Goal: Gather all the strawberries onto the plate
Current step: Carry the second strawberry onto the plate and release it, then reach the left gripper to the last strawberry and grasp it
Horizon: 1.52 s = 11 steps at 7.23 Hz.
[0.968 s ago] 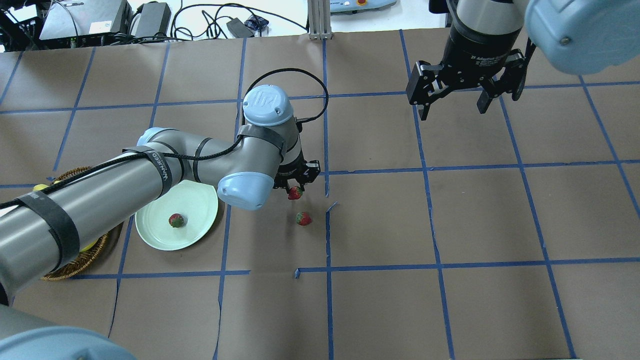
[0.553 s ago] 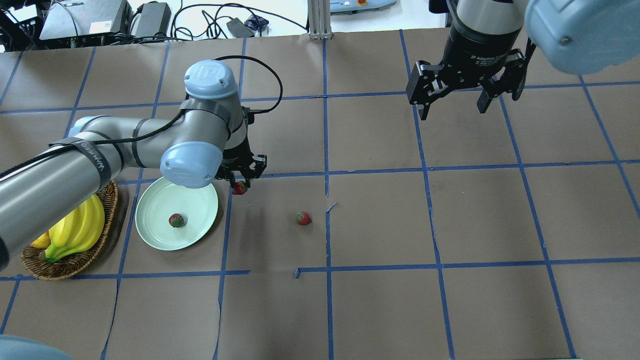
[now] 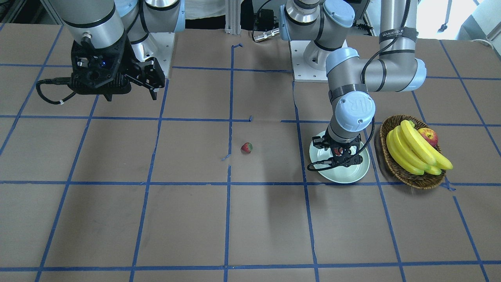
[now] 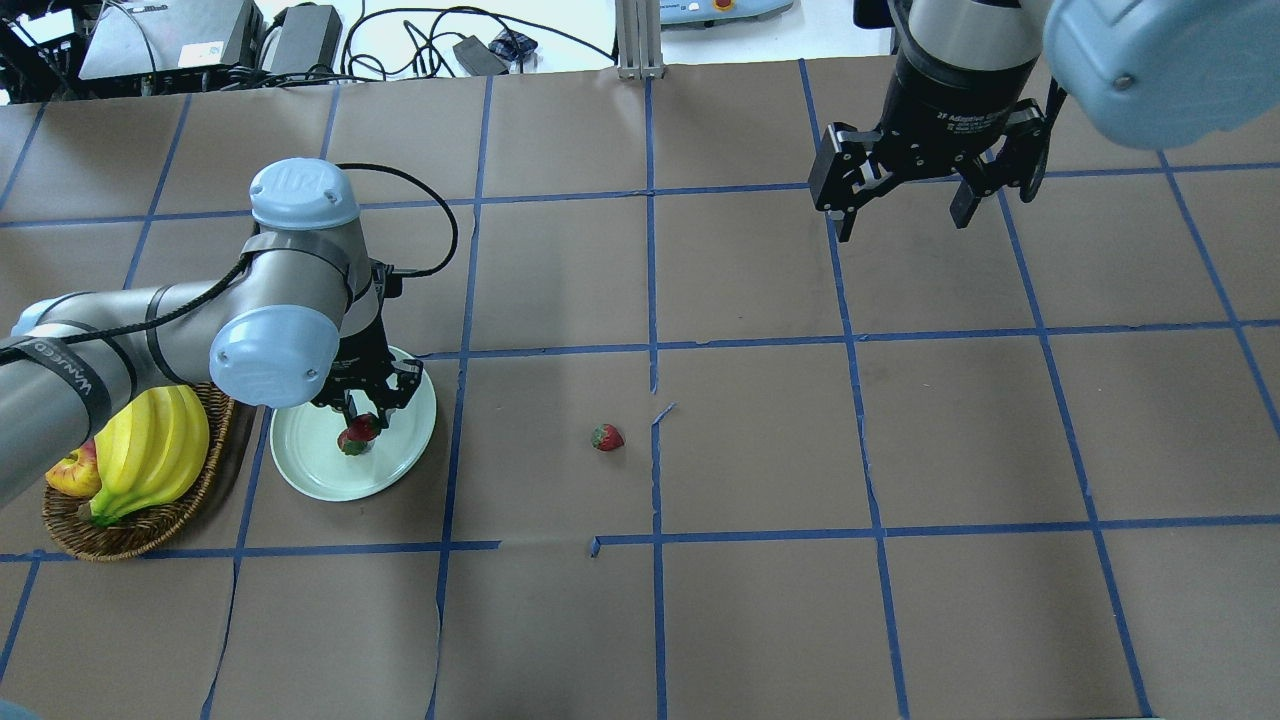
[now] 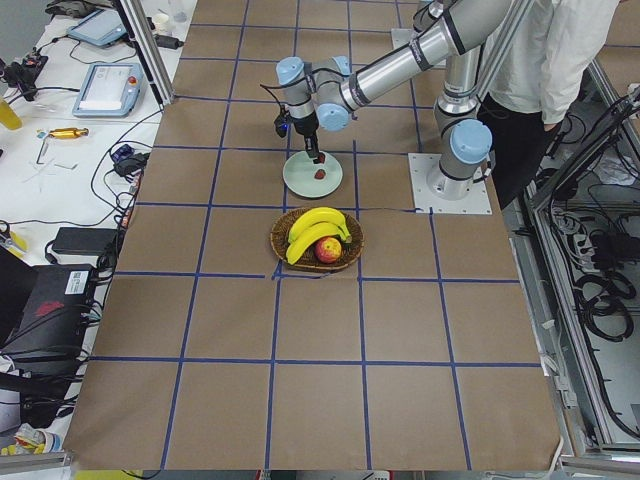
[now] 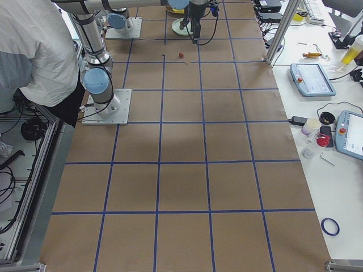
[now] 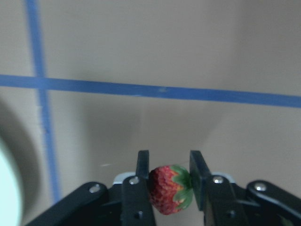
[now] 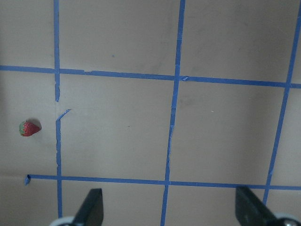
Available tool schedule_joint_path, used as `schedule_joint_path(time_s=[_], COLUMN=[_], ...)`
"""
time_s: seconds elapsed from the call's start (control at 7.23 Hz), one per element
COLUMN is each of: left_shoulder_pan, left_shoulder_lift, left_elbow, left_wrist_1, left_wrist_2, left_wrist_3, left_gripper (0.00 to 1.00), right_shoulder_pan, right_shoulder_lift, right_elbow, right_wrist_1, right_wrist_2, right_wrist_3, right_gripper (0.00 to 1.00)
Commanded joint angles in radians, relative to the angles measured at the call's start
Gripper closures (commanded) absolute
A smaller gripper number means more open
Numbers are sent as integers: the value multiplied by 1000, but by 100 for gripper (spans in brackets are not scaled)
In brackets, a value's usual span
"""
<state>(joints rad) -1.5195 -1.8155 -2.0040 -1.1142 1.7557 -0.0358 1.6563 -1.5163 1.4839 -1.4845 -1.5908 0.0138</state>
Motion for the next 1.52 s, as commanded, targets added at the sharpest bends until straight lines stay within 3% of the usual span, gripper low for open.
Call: schedule_joint_path(time_s=[0.0,0.41,0.97,1.24,1.38], left_shoulder_pan=[-89,-290,-418,-419,-419], left_shoulder_lift=[4,-42,-145,-163,-165], left_elbow=[-3,108,106,96,91], left_wrist_1=[56,67,194,194,192], left_wrist_2=[-77,-152,-205,-203,-203], left_wrist_3=[-153,-421,-558,-550,-558], left_gripper=[15,16,21,29,41], right_shoulder_pan=[0,0,0,-4,-4], right_shoulder_lift=[1,4,4,4,4], right_elbow=[1,1,1,1,1], right_wrist_1=[0,0,0,0,1], right_wrist_2=[0,0,0,-1,-1], right_wrist_3=[0,0,0,0,0], right_gripper=[0,0,0,0,0])
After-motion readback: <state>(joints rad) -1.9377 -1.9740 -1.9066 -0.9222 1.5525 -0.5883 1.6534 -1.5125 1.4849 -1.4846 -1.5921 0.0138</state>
